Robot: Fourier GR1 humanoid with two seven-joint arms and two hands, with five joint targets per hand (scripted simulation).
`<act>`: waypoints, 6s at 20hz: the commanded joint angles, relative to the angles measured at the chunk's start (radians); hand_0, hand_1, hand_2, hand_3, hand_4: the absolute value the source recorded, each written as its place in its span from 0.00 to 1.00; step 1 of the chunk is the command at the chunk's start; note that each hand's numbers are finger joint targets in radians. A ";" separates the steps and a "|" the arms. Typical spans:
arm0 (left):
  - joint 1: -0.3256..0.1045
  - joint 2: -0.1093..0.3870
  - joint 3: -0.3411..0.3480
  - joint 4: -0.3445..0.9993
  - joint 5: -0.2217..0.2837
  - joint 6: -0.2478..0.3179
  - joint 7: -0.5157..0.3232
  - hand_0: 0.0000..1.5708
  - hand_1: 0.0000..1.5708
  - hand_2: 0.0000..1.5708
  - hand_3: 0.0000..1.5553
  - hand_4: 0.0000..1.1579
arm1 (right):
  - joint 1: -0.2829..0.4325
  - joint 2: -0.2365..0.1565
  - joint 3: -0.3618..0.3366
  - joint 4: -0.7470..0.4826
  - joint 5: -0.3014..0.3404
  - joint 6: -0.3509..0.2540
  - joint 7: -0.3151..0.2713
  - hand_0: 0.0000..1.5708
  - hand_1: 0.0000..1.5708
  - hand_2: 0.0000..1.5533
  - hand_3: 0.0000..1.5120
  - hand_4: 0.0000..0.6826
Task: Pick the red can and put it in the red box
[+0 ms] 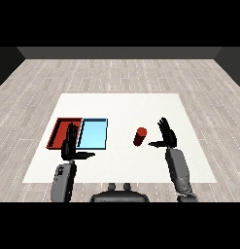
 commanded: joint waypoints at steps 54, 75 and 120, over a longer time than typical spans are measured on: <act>-0.018 0.016 0.030 0.048 0.012 0.002 -0.034 0.00 0.00 0.00 0.00 0.00 | -0.356 0.147 -0.002 0.668 0.017 -0.122 -0.211 0.00 0.00 0.00 0.00 0.00; 0.041 -0.002 -0.035 0.018 -0.019 -0.013 -0.057 0.00 0.00 0.00 0.00 0.00 | -0.352 0.154 0.092 0.495 0.110 -0.323 -0.202 0.91 0.91 0.92 0.90 0.92; -0.202 -0.034 -0.432 0.279 0.091 0.250 0.133 0.00 0.00 0.00 0.00 0.00 | -0.150 0.171 0.683 -0.228 -0.079 -0.805 0.066 0.92 0.92 0.92 0.91 0.94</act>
